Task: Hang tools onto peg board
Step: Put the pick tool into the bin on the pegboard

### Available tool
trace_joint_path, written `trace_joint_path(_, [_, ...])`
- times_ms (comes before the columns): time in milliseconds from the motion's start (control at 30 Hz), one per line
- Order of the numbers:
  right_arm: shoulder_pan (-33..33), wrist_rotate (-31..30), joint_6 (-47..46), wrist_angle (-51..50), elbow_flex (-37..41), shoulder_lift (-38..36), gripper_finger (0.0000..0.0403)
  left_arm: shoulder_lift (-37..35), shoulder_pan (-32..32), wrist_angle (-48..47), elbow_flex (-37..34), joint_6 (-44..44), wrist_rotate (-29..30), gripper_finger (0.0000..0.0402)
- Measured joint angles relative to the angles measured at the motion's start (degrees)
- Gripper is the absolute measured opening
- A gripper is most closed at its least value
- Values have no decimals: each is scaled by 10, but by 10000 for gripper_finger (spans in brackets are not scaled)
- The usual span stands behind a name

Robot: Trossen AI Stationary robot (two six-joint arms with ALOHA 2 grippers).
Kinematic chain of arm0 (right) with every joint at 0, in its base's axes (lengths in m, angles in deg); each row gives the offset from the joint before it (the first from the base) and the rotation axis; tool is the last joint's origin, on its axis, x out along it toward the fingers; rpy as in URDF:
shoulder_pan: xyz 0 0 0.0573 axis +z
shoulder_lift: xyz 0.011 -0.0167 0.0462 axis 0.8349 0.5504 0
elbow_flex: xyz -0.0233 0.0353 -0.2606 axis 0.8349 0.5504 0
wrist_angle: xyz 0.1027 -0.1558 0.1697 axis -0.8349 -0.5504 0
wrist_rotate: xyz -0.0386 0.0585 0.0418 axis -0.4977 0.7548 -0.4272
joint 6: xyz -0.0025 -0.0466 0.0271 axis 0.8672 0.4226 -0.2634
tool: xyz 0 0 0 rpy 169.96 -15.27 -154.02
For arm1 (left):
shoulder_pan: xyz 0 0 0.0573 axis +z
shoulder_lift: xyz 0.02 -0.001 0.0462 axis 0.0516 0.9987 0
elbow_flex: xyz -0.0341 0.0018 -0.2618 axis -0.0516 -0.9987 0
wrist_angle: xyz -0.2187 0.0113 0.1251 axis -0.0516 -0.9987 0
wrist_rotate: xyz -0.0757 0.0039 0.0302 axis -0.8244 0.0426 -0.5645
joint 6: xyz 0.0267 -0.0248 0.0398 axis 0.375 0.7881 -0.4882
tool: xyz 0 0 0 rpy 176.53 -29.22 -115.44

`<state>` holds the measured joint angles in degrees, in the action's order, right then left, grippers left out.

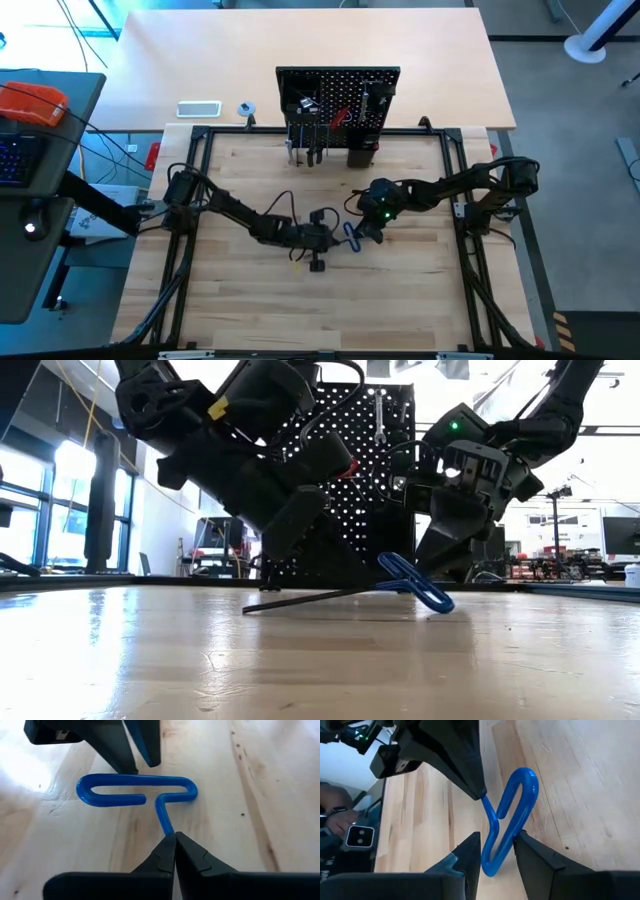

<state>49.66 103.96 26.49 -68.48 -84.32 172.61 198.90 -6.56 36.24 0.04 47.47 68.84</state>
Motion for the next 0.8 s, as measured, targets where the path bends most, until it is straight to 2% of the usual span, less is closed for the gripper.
trace_joint_path(400, [0, -18, 18, 3, 0, 1, 114, 1, 29, 43, -1, -15, -31, 0])
trace_joint_path(567, [7, 6, 22, 83, -7, -4, 114, 18, 52, 41, 6, -19, -8, 0])
trace_joint_path(700, [13, -14, 33, 88, -29, 0, 114, 56, 63, 58, 41, -6, -70, 6])
trace_joint_path(800, [12, -36, 42, 31, -51, -1, 114, 87, 68, 64, 66, 5, -91, 16])
